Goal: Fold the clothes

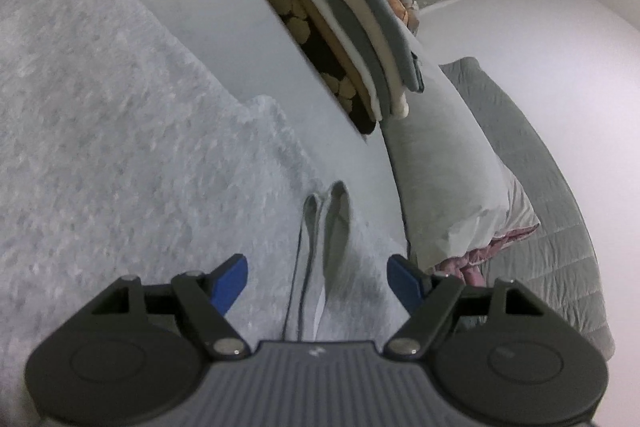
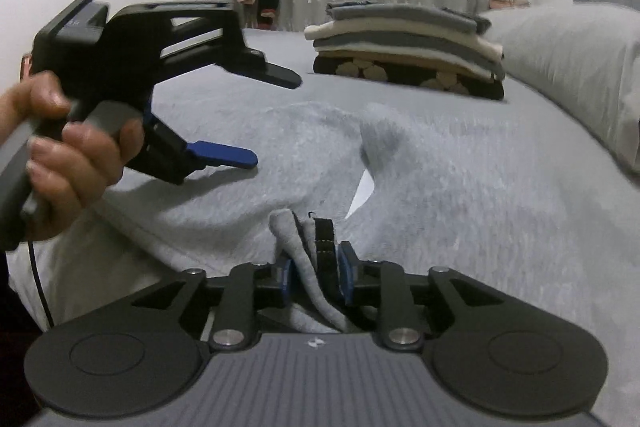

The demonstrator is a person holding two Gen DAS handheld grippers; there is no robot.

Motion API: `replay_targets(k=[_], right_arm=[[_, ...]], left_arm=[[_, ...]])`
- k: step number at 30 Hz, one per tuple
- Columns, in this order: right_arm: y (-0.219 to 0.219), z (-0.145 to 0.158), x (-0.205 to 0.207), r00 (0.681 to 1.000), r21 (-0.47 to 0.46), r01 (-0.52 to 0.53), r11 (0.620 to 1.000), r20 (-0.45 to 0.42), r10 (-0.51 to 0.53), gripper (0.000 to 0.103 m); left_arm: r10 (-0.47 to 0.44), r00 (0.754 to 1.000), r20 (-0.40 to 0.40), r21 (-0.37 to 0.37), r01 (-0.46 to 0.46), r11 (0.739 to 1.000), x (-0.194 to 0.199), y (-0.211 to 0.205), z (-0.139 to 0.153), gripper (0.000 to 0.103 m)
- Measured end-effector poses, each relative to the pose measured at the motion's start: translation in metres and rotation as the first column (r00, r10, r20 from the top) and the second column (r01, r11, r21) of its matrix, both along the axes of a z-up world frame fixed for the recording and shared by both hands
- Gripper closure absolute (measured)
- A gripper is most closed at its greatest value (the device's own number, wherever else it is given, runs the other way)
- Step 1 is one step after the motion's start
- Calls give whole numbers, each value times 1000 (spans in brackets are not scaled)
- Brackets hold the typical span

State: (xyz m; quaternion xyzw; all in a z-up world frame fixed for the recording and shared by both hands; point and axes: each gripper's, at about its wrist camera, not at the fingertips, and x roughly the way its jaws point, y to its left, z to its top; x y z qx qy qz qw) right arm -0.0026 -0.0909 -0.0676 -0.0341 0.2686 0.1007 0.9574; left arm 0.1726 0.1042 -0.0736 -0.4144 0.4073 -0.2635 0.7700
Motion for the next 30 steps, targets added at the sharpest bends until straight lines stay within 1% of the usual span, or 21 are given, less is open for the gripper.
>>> replay_targets(k=[1, 2, 6, 8, 9, 10, 11, 15, 16, 19, 20, 21, 22, 23, 25, 27, 28, 30], right_arm=[[2, 1, 0, 1000, -12, -3, 1000, 6, 3, 65], [3, 3, 0, 1000, -24, -7, 1000, 13, 7, 64], [13, 3, -1, 999, -88, -17, 996, 38, 21, 64], [15, 6, -4, 998, -98, -43, 994, 32, 46, 64], [15, 9, -6, 998, -92, -57, 994, 31, 60, 63], [14, 12, -9, 997, -85, -71, 994, 30, 73, 60], [11, 15, -10, 996, -59, -82, 995, 29, 83, 58], [-6, 28, -12, 995, 101, -101, 990, 26, 98, 58], [-9, 29, -11, 995, 123, -97, 988, 25, 95, 58], [-8, 25, -3, 997, 93, -79, 993, 5, 79, 58], [-7, 22, 1, 997, 82, -72, 994, -13, 73, 60], [-7, 18, 5, 997, 76, -64, 995, -28, 66, 64], [-6, 15, 8, 997, 73, -62, 995, -40, 65, 85], [-4, 12, 11, 996, 70, -62, 996, -52, 66, 88], [-5, 18, 6, 998, 91, -56, 994, -30, 59, 92], [-10, 28, -2, 997, 142, -75, 987, 15, 74, 92], [-12, 30, -3, 996, 155, -88, 984, 20, 86, 92], [-11, 20, 2, 990, 134, -125, 983, -46, 132, 90]], left_arm=[[-11, 1000, -2, -2, 11, 1000, -1, -1, -1, 25], [-26, 1000, -6, -6, 26, 1000, -1, -3, -2, 25], [-80, 997, -19, -14, 79, 997, -1, -12, -5, 25], [-91, 996, -17, -2, 91, 996, -1, -17, -4, 25], [-95, 995, -16, 3, 95, 995, 0, -19, -4, 25], [-98, 995, -15, 8, 98, 995, 0, -21, -4, 25], [-101, 995, -14, 12, 101, 995, 0, -23, -4, 25], [-104, 994, -14, 19, 104, 994, 1, -25, -4, 25], [-104, 994, -14, 20, 105, 994, 1, -25, -4, 25], [-102, 995, -18, 19, 103, 995, 0, -24, -5, 25], [-101, 995, -19, 20, 101, 995, 0, -23, -5, 25], [-98, 995, -19, 23, 99, 995, -1, -22, -5, 25], [-96, 995, -20, 25, 97, 995, -1, -21, -5, 25], [-95, 995, -22, 28, 95, 995, -1, -21, -5, 25], [-94, 995, -25, 33, 94, 995, -2, -20, -4, 25], [-92, 995, -25, 41, 93, 995, -1, -20, -3, 25], [-92, 995, -25, 45, 93, 995, -1, -19, -3, 25], [-90, 996, -26, 48, 91, 995, -2, -20, -4, 25]])
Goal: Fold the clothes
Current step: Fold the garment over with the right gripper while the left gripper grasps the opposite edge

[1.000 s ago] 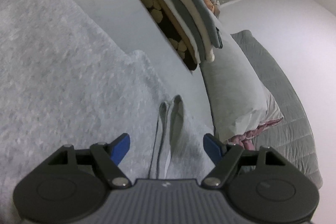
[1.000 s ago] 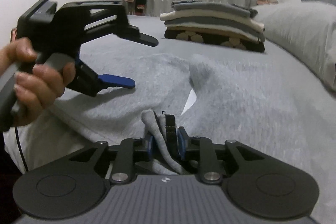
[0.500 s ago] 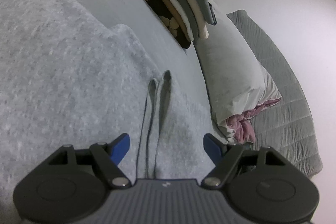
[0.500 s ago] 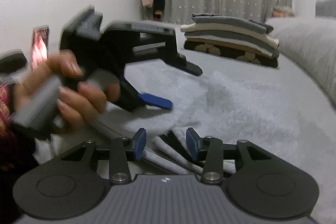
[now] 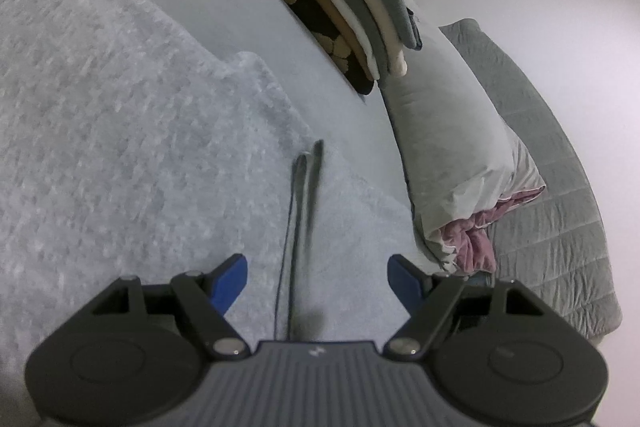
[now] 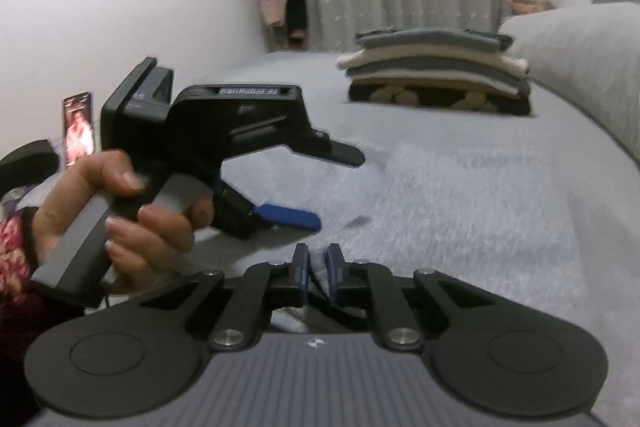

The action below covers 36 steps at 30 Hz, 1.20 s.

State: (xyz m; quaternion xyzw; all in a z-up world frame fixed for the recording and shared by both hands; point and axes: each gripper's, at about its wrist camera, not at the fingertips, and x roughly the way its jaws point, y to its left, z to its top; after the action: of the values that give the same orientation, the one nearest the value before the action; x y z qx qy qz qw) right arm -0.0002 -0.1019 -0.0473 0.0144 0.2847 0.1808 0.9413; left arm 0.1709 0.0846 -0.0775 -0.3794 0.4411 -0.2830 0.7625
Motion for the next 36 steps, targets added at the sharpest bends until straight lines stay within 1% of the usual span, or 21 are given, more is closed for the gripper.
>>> replay_targets(k=[2, 3, 4, 5, 6, 7, 11, 14, 15, 16, 17, 19, 24, 29, 30, 31, 32, 33, 34, 35, 36], right_arm=[[4, -16, 6, 997, -54, -40, 998, -68, 37, 88], [5, -16, 5, 997, -59, -34, 998, -65, 30, 88], [6, -13, 3, 998, -57, -20, 998, -53, 17, 84], [6, -12, 1, 999, -44, -5, 999, -44, 3, 75], [6, -11, 0, 999, -33, 2, 999, -36, -3, 68], [9, -11, -3, 1000, -37, 2, 999, -27, -3, 59], [28, -20, -3, 1000, -176, -13, 984, 3, 14, 58], [28, -21, 0, 1000, -207, 1, 978, 26, 5, 59], [27, -21, 1, 1000, -206, 7, 978, 30, -1, 61], [25, -20, 1, 1000, -198, 11, 980, 30, -5, 71], [23, -17, 2, 999, -183, 17, 983, 30, -12, 79], [22, -12, 2, 999, -162, 33, 986, 34, -28, 86], [12, 1, 3, 997, -81, 72, 994, 38, -69, 88], [-1, 17, 1, 994, 9, 92, 996, 54, -93, 88], [-3, 20, 1, 994, 25, 93, 995, 57, -94, 88], [-6, 23, 0, 994, 41, 93, 995, 60, -95, 88], [-8, 25, 0, 994, 51, 91, 995, 59, -94, 88], [-10, 27, -1, 994, 60, 88, 994, 57, -91, 88], [-13, 29, -1, 995, 69, 85, 994, 56, -89, 88], [-14, 29, -1, 995, 72, 82, 994, 52, -86, 88], [-15, 28, -1, 995, 67, 80, 994, 49, -84, 88]], left_arm=[[-1, 1000, 5, 9, 1, 1000, -2, -1, 0, 25], [-2, 1000, 10, 16, 2, 1000, -3, -1, 0, 25], [-6, 1000, 15, 23, 5, 1000, -4, -2, 1, 25], [-11, 1000, 20, 32, 10, 999, -4, -3, 2, 25], [-16, 1000, 24, 39, 15, 999, -5, -3, 3, 25], [-19, 999, 26, 44, 18, 999, -5, -4, 3, 25], [-25, 999, 26, 51, 23, 998, -7, -4, 3, 25], [-31, 999, 24, 55, 30, 998, -8, -3, 3, 25], [-34, 999, 23, 57, 33, 998, -8, -3, 3, 25], [-38, 999, 22, 60, 37, 998, -9, -3, 3, 25], [-43, 999, 23, 64, 41, 997, -9, -3, 4, 25], [-52, 998, 24, 71, 50, 996, -10, -4, 5, 25], [-88, 996, 21, 69, 86, 994, -13, -10, 6, 25], [-140, 990, -24, -18, 140, 990, -12, -22, -1, 28], [-136, 990, -23, -15, 135, 991, -13, -26, -2, 32], [-131, 991, -22, -12, 131, 991, -13, -30, -2, 39], [-127, 992, -21, -10, 127, 992, -13, -34, -3, 44], [-122, 992, -17, -5, 122, 993, -13, -39, -4, 54], [-116, 993, -9, 2, 116, 993, -13, -43, -4, 70], [-109, 994, -1, 9, 109, 994, -13, -47, -5, 78], [-98, 995, 10, 19, 97, 995, -13, -51, -4, 95]])
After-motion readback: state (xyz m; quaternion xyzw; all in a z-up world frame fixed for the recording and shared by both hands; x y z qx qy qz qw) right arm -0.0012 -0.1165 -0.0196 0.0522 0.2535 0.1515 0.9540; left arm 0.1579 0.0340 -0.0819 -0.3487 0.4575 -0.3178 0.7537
